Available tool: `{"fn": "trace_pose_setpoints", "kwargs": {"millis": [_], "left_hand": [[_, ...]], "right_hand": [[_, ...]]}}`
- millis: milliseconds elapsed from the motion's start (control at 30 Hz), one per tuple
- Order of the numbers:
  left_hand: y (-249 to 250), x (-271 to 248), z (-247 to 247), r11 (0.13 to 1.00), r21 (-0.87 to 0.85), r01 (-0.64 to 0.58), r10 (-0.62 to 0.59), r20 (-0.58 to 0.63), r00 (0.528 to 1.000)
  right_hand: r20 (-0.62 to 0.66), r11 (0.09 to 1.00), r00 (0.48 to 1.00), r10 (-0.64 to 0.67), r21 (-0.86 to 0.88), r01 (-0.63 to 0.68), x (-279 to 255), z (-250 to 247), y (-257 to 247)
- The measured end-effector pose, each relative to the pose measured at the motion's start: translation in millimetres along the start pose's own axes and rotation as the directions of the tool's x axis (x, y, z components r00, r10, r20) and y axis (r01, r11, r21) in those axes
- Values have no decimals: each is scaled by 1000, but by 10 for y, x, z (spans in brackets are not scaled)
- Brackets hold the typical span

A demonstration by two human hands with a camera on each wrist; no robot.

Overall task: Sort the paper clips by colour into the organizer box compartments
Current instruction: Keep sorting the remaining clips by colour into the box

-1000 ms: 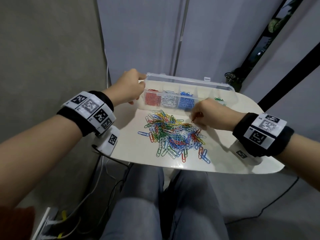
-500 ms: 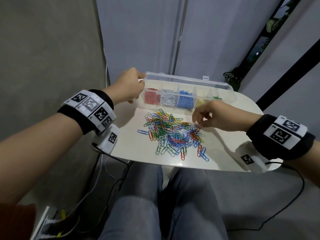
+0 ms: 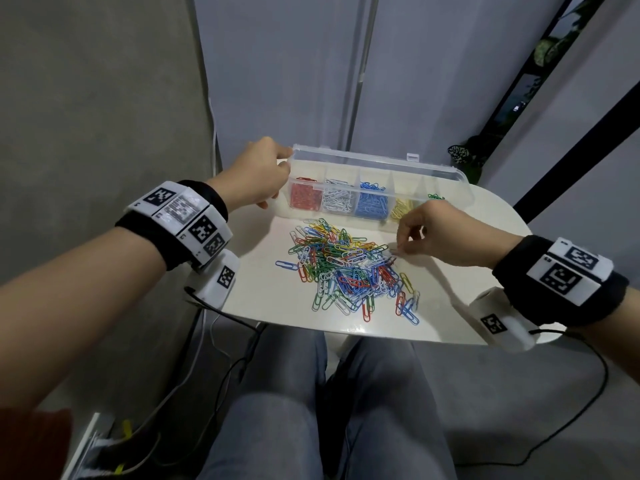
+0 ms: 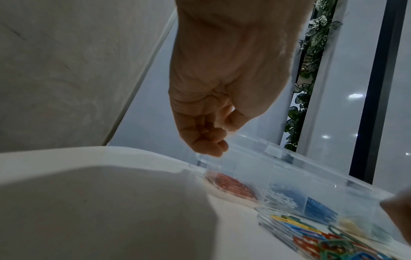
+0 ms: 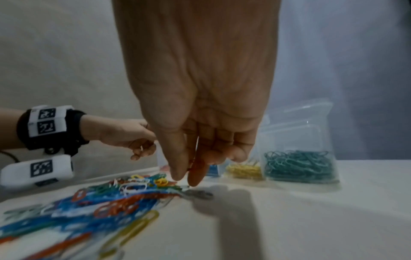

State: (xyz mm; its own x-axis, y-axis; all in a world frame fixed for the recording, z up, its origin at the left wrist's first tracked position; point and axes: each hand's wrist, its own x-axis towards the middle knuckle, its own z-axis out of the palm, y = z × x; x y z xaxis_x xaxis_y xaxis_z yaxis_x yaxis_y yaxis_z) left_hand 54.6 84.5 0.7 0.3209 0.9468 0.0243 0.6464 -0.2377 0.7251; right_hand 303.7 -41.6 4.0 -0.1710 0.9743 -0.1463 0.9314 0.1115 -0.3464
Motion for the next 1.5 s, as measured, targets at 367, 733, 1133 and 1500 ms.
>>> {"fn": "trace_pose_setpoints", "kwargs": {"millis": [367,733,1133,1500], "left_hand": [[-10,17,14,1000,-7,5,-5,-5,1000],[5,10,17,1000,9,6,-6,-7,1000],[-27,26,19,1000,11,-1,1,-10,1000],[-25,34,23,1000,13,-3,3,0,1000]], "right_hand": [[80,989,994,70,127,-80,-169,162,-196],[2,990,991,136,-29,-136,-86,223,-350],[187,673,926,328,641,-368,-61,-4,-144],[217,504,905,366,771,-389,-27,-25,-125]]}}
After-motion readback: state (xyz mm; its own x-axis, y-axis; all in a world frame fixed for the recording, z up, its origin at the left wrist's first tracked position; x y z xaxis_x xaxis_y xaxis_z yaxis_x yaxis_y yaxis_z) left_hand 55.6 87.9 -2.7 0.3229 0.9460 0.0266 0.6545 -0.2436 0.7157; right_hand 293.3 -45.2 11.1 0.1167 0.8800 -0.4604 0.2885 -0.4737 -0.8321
